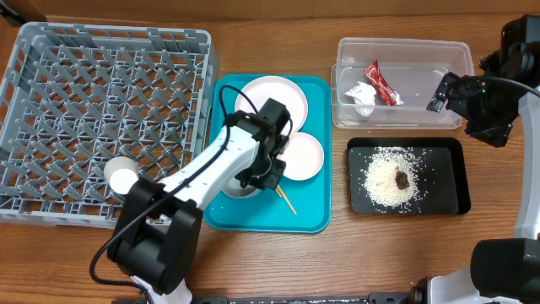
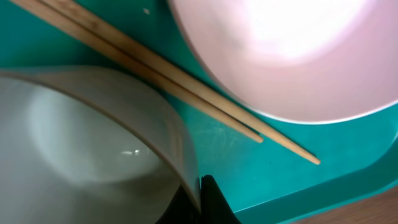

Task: Sort waste into correct bins and load items into the dishwasher
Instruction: 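Reach the left gripper to the white cup on the teal tray, then carry the white cup with the left gripper into the dish rack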

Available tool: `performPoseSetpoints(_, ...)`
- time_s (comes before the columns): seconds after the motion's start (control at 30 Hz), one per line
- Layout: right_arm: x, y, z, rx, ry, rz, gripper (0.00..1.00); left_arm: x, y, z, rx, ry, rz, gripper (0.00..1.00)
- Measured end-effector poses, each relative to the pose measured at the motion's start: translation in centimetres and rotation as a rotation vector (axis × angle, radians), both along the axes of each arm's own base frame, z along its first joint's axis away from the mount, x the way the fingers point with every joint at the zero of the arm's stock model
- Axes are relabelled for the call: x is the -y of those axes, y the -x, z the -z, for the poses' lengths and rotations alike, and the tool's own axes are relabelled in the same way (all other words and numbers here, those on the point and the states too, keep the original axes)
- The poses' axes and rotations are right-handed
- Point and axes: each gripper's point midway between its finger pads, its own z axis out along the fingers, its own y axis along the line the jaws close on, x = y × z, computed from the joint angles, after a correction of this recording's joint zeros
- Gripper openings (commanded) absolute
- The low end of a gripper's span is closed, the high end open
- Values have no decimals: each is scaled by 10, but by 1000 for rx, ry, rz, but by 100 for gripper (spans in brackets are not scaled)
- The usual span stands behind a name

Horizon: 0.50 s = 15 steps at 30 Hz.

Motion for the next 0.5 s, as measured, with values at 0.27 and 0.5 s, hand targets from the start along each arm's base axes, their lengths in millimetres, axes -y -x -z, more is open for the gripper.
performPoseSetpoints(0.27,0,0,0,-1,0,1,100,-39,-55,-99,269,135,-171,4)
performPoseSetpoints(0.5,0,1,0,-3,0,0,100,-101,-82,-165,435,359,-261,4)
